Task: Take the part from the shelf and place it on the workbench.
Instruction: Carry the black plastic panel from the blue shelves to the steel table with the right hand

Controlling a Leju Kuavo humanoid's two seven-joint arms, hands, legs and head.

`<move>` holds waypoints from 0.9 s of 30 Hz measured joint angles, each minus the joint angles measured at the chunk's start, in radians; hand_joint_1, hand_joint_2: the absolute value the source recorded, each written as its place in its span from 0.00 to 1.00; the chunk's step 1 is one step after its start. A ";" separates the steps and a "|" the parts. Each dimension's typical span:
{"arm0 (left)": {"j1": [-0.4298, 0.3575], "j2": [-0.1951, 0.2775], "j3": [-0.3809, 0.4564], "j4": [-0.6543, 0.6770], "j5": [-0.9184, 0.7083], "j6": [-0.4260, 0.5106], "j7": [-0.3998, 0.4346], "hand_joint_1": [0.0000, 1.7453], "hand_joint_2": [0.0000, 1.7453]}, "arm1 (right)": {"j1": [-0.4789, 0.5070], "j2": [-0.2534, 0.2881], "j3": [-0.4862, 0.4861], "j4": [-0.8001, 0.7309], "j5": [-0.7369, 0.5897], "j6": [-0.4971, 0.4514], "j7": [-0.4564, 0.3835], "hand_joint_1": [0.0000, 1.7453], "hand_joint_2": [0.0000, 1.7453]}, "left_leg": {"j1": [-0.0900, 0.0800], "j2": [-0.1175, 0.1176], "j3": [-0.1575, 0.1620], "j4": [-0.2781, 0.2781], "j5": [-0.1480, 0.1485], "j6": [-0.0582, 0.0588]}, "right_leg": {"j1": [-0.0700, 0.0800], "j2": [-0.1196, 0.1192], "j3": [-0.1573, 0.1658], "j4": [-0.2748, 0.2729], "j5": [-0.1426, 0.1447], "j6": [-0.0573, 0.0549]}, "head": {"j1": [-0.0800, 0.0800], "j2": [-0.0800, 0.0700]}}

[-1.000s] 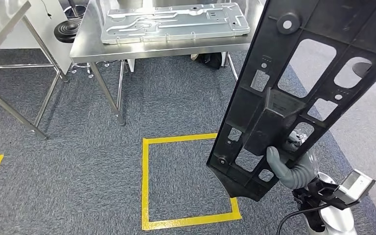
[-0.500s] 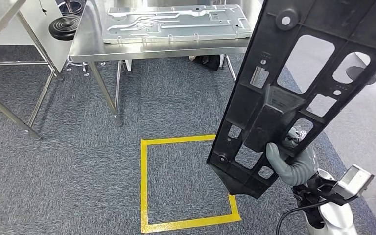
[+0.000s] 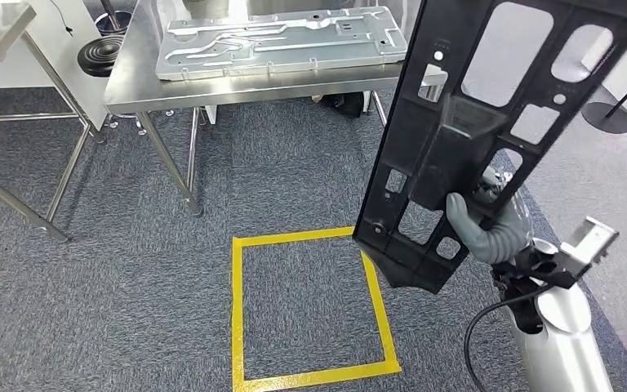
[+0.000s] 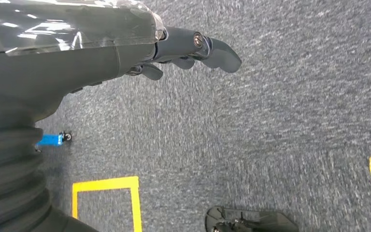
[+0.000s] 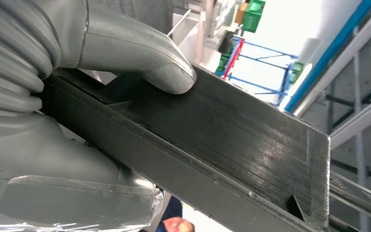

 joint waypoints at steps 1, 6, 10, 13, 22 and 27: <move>0.000 0.000 0.000 0.000 -0.001 0.000 0.000 0.00 1.00 | -0.009 -0.004 0.000 0.009 0.000 -0.001 0.003 0.98 1.00 | 0.000 0.000 0.005 -0.023 0.027 0.001 | 0.001 0.001 0.003 0.001 -0.002 0.001 | 0.000 0.000; -0.001 0.001 0.000 0.000 -0.003 -0.004 0.000 0.00 1.00 | -0.058 -0.029 0.000 0.045 -0.005 -0.010 0.014 0.98 1.00 | -0.005 -0.005 0.112 -0.282 0.146 0.024 | 0.006 0.004 0.006 0.008 -0.011 0.019 | 0.000 0.000; -0.001 0.001 0.000 0.000 -0.005 -0.004 -0.002 0.00 1.00 | -0.087 -0.052 0.000 0.071 -0.016 -0.016 0.026 0.98 1.00 | -0.003 -0.007 0.116 -0.296 0.152 0.042 | 0.003 0.003 -0.001 0.024 -0.025 0.043 | 0.000 0.000; -0.002 0.000 0.000 0.000 -0.009 -0.006 -0.004 0.00 1.00 | -0.108 -0.069 -0.002 0.091 -0.018 -0.016 0.026 0.98 1.00 | 0.000 -0.005 0.120 -0.302 0.155 0.051 | -0.002 0.002 -0.079 0.187 -0.107 0.057 | 0.000 0.000; -0.002 -0.002 -0.001 0.000 -0.015 -0.010 -0.004 0.00 1.00 | -0.138 -0.090 -0.007 0.149 -0.014 -0.025 0.031 0.98 1.00 | -0.006 -0.007 0.121 -0.291 0.141 0.031 | 0.000 -0.003 -0.013 0.013 0.000 0.042 | 0.000 0.000; -0.003 -0.002 -0.003 0.000 -0.021 -0.012 -0.004 0.00 1.00 | -0.160 -0.094 -0.011 0.174 -0.011 -0.032 0.036 0.98 1.00 | -0.003 -0.005 0.085 -0.204 0.085 0.008 | -0.005 -0.002 -0.007 0.002 0.003 0.009 | 0.000 0.000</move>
